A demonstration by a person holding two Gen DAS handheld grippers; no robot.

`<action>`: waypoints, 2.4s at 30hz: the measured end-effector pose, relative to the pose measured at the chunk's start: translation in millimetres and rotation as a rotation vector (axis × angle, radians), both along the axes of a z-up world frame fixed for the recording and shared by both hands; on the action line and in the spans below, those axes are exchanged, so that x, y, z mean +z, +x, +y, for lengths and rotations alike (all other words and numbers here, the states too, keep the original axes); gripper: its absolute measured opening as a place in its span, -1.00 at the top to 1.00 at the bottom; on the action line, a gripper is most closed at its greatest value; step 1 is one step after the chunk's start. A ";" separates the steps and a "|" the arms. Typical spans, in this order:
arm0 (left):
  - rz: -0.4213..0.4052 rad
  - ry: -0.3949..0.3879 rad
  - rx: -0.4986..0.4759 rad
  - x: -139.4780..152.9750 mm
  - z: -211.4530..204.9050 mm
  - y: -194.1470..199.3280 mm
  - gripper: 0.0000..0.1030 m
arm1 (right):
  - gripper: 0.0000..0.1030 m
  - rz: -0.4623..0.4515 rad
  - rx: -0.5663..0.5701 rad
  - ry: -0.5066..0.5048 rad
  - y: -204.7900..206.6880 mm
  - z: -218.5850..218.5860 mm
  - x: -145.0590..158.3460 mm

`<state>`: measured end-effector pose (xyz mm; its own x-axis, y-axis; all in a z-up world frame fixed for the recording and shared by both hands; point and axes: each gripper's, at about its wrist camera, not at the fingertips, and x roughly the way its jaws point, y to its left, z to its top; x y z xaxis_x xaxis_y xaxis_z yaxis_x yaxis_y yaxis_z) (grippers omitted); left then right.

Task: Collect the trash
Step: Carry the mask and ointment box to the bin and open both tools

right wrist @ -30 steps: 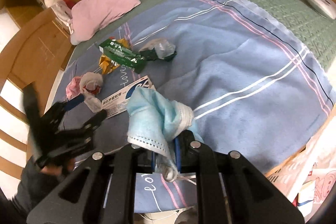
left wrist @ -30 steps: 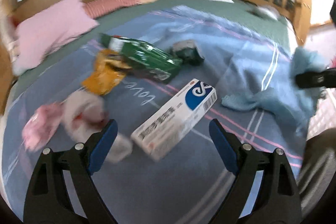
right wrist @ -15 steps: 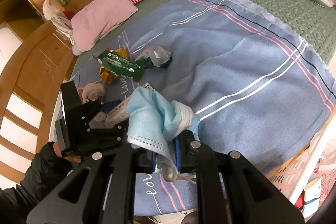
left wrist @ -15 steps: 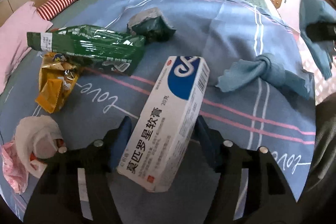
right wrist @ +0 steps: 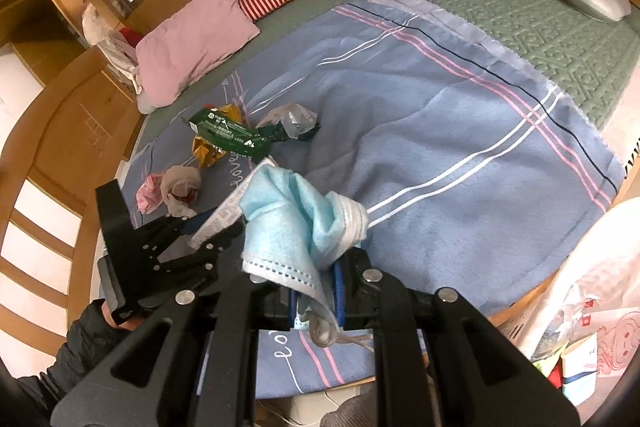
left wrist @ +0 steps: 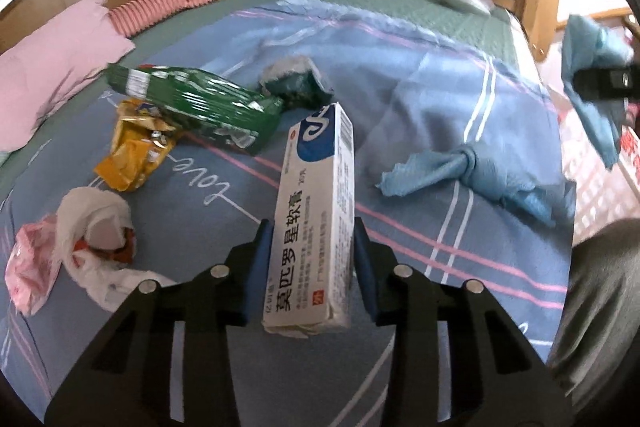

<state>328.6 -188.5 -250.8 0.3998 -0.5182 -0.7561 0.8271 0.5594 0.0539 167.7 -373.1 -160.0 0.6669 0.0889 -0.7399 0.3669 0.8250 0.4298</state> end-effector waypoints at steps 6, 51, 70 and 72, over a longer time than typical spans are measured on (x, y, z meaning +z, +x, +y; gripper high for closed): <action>-0.015 -0.041 0.074 12.7 11.0 -3.0 0.24 | 0.71 -0.002 0.020 0.008 2.1 5.6 -0.5; -0.118 -0.186 -0.071 164.3 -172.7 -282.3 0.55 | 0.71 -0.177 -0.539 -0.326 -315.9 -30.3 107.3; -0.175 -0.150 -0.088 149.4 -205.5 -327.6 -0.39 | 0.71 -0.185 -0.588 -0.310 -348.2 -37.0 102.4; -0.173 -0.149 -0.078 149.3 -205.0 -325.3 -0.55 | 0.71 -0.184 -0.588 -0.308 -346.4 -38.1 103.3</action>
